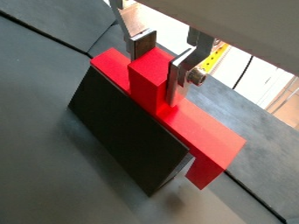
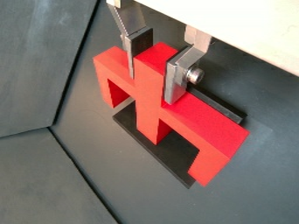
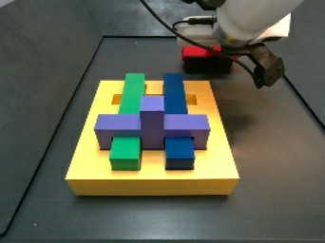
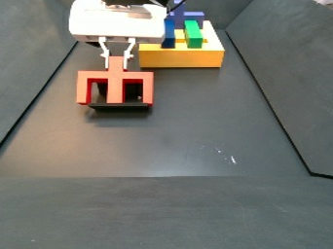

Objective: Pick up the red object. Move up. Place the red object on the fixture. Regrasp the red object. Move to above the board. Insert the red object.
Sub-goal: Regrasp the red object.

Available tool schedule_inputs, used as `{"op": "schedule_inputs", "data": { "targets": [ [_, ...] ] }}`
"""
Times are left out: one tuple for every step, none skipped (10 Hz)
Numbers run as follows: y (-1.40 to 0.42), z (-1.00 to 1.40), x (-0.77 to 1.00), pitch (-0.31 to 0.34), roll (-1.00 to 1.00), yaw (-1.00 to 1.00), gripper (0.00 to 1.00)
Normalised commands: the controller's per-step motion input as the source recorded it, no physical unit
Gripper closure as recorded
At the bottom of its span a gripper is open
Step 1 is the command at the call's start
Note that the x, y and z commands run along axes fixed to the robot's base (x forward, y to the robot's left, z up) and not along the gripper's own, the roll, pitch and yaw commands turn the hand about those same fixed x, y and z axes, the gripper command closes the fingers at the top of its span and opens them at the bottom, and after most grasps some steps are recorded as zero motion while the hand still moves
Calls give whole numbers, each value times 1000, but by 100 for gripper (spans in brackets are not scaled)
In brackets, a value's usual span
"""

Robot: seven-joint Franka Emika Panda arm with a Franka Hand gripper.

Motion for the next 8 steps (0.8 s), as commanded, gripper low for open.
{"op": "schedule_inputs", "data": {
  "targets": [
    [0, 0, 0, 0, 0, 0, 100],
    [0, 0, 0, 0, 0, 0, 100],
    [0, 0, 0, 0, 0, 0, 100],
    [0, 0, 0, 0, 0, 0, 100],
    [0, 0, 0, 0, 0, 0, 100],
    [0, 0, 0, 0, 0, 0, 100],
    [0, 0, 0, 0, 0, 0, 100],
    [0, 0, 0, 0, 0, 0, 100]
  ]
}}
